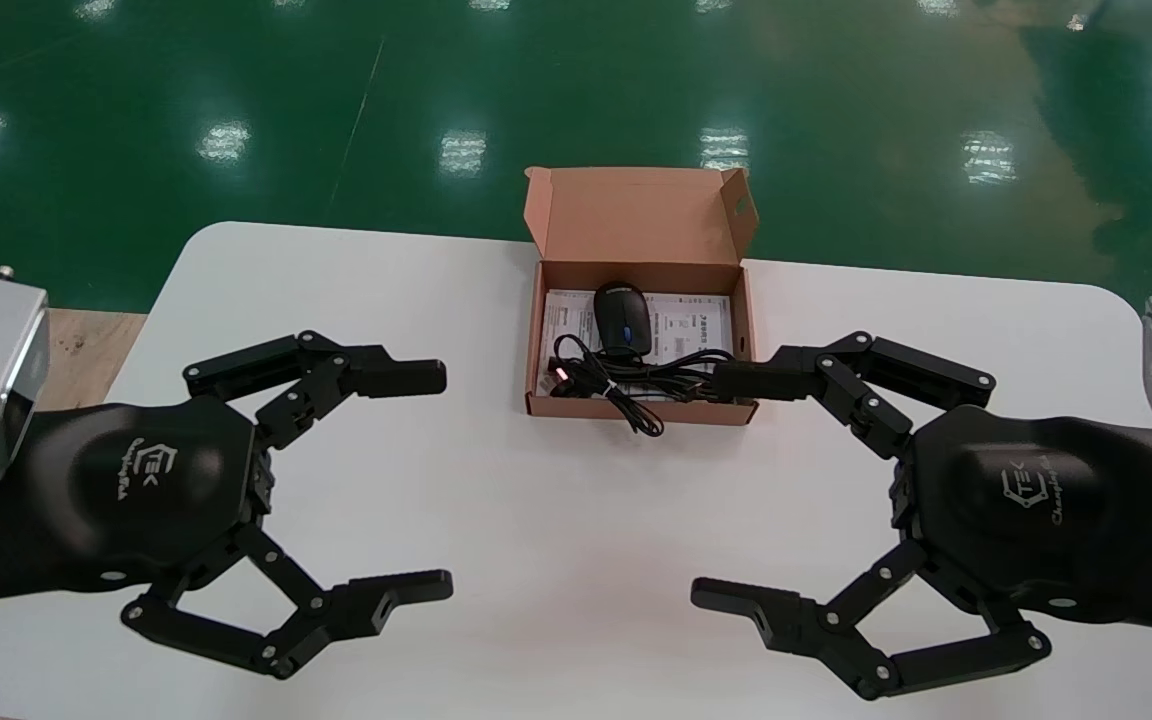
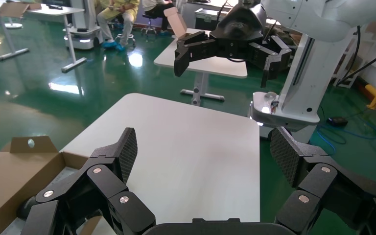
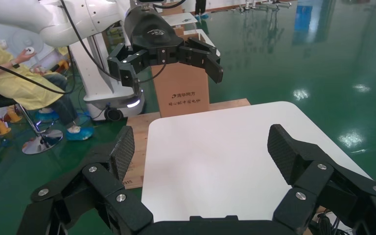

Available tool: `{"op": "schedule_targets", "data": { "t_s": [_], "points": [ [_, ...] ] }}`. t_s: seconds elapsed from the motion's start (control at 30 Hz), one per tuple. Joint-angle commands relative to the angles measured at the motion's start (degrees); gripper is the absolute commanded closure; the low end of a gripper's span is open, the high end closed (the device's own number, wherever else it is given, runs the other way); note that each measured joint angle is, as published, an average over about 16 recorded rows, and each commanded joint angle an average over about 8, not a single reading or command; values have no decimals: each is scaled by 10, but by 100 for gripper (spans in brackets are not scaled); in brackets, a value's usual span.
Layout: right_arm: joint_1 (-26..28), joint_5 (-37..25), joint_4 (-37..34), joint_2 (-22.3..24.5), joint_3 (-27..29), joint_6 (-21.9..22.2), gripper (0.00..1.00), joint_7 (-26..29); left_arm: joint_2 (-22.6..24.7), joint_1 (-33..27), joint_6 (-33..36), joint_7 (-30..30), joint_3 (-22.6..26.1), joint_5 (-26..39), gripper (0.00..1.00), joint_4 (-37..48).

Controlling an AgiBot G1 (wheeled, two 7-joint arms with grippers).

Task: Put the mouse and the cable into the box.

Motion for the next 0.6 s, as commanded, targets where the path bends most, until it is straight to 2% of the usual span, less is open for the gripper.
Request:
{"op": "schedule_targets", "data": {
  "t_s": [0.03, 0.6],
  "points": [
    [0, 0, 0, 0, 0, 0, 0, 0, 0, 0, 0, 0, 0, 0, 0, 0],
    [0, 0, 0, 0, 0, 0, 0, 0, 0, 0, 0, 0, 0, 0, 0, 0]
  ]
}}
